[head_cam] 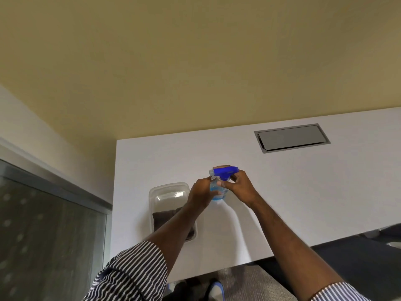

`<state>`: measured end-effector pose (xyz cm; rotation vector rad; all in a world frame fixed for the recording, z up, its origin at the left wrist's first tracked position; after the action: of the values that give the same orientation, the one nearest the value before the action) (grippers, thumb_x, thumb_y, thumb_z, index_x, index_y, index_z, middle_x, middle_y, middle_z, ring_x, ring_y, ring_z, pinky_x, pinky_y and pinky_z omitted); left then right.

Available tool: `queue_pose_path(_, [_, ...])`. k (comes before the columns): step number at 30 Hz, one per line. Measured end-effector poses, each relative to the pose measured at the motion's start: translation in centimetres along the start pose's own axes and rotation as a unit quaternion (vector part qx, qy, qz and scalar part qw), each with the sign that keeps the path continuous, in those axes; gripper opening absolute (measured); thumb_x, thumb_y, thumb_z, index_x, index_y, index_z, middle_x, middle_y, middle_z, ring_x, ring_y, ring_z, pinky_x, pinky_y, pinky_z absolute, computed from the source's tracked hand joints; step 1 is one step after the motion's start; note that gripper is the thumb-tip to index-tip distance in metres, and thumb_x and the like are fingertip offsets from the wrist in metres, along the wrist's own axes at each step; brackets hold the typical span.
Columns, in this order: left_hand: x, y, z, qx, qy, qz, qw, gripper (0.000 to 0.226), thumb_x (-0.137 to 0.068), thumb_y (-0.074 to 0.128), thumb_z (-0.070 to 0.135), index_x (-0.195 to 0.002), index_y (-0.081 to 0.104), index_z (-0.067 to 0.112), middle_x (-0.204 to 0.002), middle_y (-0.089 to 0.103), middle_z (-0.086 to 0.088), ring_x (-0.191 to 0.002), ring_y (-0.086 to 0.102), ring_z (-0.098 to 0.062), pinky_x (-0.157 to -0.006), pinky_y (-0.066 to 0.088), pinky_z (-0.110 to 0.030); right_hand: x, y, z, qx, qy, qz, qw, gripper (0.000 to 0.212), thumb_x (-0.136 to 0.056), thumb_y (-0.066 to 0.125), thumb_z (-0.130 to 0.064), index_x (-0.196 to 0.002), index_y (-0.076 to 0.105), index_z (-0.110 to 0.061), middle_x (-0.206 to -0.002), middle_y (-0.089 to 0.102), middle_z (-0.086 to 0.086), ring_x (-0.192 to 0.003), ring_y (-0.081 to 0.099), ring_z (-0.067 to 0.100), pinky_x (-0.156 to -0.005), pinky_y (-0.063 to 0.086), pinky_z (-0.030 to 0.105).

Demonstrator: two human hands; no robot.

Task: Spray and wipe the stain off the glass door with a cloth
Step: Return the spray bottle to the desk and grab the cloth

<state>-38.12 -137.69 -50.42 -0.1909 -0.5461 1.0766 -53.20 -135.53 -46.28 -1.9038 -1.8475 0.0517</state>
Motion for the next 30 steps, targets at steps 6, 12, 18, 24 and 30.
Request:
queue_pose_path(6, [0.3, -0.1, 0.0, -0.017, 0.015, -0.009, 1.0, 0.038, -0.092, 0.071, 0.023, -0.127, 0.062, 0.011, -0.12, 0.072, -0.009, -0.106, 0.069, -0.026, -0.094, 0.057, -0.035, 0.0, -0.3, 0.2, -0.002, 0.023, 0.007, 1.0, 0.042, -0.09, 0.075, -0.005, -0.129, 0.06, -0.01, -0.115, 0.065, -0.004, -0.103, 0.061, 0.01, -0.075, 0.053, 0.006])
queue_pose_path(12, [1.9, -1.3, -0.9, -0.088, 0.038, 0.013, 0.995, 0.051, -0.096, 0.067, 0.023, -0.144, 0.051, 0.018, -0.142, 0.06, -0.003, -0.122, 0.058, -0.016, -0.095, 0.038, -0.013, 0.6, -0.4, 0.3, -0.005, -0.023, -0.005, 1.0, 0.065, -0.085, 0.077, 0.004, -0.141, 0.054, -0.02, -0.14, 0.058, -0.006, -0.124, 0.055, 0.011, -0.098, 0.044, 0.008])
queue_pose_path(18, [4.6, -2.2, -3.5, -0.147, 0.062, 0.086, 0.983, 0.062, -0.096, 0.064, 0.024, -0.153, 0.04, 0.03, -0.159, 0.041, 0.007, -0.149, 0.031, -0.011, -0.114, 0.019, -0.013, 2.8, 0.4, 2.4, -0.093, 0.033, 0.087, 0.991, 0.072, -0.086, 0.076, 0.004, -0.148, 0.045, -0.019, -0.146, 0.049, -0.003, -0.131, 0.045, 0.012, -0.108, 0.045, 0.035])
queue_pose_path(24, [7.8, -4.4, -6.5, -0.158, 0.098, 0.205, 0.961, 0.044, -0.088, 0.06, 0.021, -0.132, 0.063, 0.023, -0.145, 0.058, 0.005, -0.145, 0.039, -0.017, -0.125, 0.026, -0.04, 6.6, 3.2, 6.4, -0.125, 0.114, 0.131, 0.977, 0.047, -0.093, 0.069, 0.002, -0.136, 0.057, -0.014, -0.14, 0.059, 0.007, -0.126, 0.057, 0.027, -0.106, 0.051, 0.044])
queue_pose_path(30, [11.0, -7.4, -10.4, -0.207, 0.041, 0.254, 0.944, 0.038, -0.095, 0.061, 0.027, -0.133, 0.056, 0.028, -0.157, 0.043, 0.001, -0.148, 0.034, -0.022, -0.127, 0.02, -0.049, 8.5, 8.5, 8.2, -0.038, 0.113, 0.064, 0.991, 0.023, -0.098, 0.063, -0.005, -0.112, 0.067, -0.023, -0.125, 0.07, 0.007, -0.116, 0.066, 0.028, -0.108, 0.052, 0.047])
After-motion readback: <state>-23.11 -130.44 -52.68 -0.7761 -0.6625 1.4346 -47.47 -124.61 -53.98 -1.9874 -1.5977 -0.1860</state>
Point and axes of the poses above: each hand's wrist, its own x-axis away from the middle knuckle, its own y-axis out of the palm, z = x × y, the point moved 2 cm from there along -x, towards the middle knuckle
